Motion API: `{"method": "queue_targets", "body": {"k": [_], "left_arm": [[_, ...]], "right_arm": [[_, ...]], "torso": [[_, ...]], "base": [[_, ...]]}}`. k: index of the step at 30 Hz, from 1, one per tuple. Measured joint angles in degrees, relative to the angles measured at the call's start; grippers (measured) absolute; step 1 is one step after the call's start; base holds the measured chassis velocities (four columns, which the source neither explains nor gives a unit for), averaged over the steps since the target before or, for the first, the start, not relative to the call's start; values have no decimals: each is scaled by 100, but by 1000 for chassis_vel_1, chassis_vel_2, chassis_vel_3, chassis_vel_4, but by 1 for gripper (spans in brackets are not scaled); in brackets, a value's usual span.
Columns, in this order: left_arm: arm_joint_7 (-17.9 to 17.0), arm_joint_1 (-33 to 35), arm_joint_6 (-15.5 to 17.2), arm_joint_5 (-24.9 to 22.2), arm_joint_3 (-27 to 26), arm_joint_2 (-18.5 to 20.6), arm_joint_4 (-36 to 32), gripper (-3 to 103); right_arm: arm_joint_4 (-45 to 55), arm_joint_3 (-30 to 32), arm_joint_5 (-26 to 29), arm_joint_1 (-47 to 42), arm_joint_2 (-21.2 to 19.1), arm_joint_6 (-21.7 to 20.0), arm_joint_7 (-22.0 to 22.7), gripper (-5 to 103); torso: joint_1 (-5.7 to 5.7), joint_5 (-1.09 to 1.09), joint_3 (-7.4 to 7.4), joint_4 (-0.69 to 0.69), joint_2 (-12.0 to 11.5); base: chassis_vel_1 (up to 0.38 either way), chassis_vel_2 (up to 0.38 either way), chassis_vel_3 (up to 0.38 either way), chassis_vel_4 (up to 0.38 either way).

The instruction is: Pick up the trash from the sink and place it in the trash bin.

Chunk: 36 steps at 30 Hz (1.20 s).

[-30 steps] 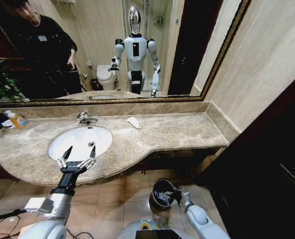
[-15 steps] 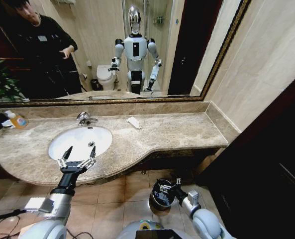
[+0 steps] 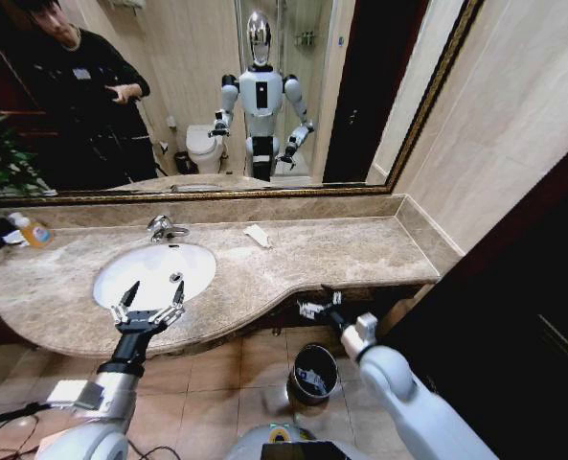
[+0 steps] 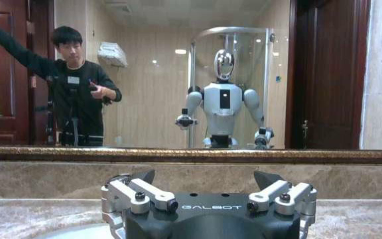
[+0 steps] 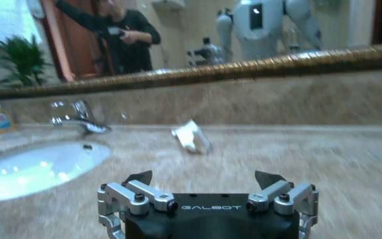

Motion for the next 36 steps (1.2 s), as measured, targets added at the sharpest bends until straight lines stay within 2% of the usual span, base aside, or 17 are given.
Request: {"method": "queue_targets", "body": {"k": [9,12,18,30,36], "left_arm": [[-1,0,0,1,-1,0,0,100],[2,0,0,0,0,1,0,100],[-1,0,-1,0,0,0,0,100],[-1,0,0,0,-1,0,0,100],[-1,0,0,0,-1,0,0,100]], "right_arm": [[-1055,-466,378,1294,124,-97,-144,100],[-1649,-838,613,1967,282,-119,-179,100],[-2544,-1316,638,2935,679,-66,-360,100],[-3773,-1820,572,3902,1525,-152,-334,100],[-4370,-1902,413,4218,1824,-119,-355,100]], "torso": [[0,0,0,0,0],[0,-1,0,-1,0],[0,-2,0,0,0],[0,-2,0,0,0],[0,-2,0,0,0]], "base": [[0,0,0,0],[0,0,0,0],[0,0,0,0],[0,0,0,0],[0,0,0,0]]}}
